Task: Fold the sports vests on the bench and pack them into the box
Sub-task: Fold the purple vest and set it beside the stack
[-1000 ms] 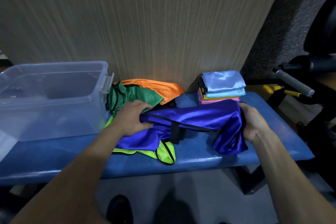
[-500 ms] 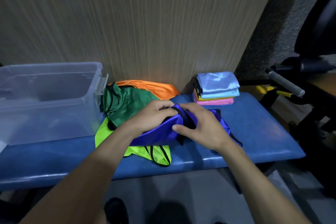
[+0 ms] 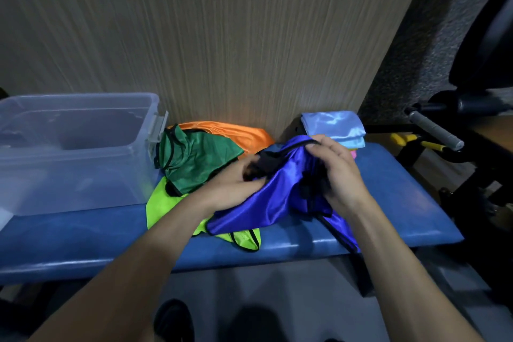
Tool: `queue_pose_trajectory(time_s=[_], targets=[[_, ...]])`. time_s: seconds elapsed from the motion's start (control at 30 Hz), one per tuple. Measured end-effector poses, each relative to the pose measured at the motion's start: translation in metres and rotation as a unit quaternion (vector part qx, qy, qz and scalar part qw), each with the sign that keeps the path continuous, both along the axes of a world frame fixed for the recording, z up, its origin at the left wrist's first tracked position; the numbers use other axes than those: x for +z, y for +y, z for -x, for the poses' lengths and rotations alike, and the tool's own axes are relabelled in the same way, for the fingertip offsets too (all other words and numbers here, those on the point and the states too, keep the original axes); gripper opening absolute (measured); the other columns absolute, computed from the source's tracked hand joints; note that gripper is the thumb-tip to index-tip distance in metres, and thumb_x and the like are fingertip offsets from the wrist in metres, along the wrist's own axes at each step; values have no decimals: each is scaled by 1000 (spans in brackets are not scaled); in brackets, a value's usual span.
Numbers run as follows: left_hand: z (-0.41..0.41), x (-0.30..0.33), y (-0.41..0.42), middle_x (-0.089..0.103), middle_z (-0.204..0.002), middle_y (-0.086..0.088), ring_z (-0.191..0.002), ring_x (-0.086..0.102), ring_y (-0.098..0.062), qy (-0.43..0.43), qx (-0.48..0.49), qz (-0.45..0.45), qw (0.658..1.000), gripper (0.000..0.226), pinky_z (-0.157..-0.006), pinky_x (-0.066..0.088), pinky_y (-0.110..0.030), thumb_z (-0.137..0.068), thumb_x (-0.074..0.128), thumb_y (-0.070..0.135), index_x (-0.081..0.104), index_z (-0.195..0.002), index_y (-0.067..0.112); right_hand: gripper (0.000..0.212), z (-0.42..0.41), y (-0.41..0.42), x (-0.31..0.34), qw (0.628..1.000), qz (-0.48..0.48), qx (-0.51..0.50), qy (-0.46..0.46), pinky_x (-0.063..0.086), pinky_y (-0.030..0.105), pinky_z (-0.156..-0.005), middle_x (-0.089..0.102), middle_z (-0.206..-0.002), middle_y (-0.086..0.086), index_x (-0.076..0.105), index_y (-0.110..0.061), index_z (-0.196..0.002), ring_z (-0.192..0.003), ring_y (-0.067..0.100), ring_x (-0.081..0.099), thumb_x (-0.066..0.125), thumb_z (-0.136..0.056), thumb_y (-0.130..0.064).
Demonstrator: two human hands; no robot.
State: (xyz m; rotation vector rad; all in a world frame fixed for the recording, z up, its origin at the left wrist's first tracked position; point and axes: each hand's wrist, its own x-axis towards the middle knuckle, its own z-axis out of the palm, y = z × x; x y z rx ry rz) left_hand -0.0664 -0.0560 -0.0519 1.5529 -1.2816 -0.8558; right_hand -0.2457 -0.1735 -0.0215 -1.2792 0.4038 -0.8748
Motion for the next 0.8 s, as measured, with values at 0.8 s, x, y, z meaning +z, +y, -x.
queue_pose_trajectory(time_s=[0.8], targets=[[-5,31,11,74,-79,-14,-69,63,-12,-57,158,220,961,6,-66,52,-35,-83,82,6,76,-84,9,49,14,-1,-19,888,347,-62,294,35,12,-101,57,-134,-7,58,-23,-133,-124,6,52,77,-88,-23]])
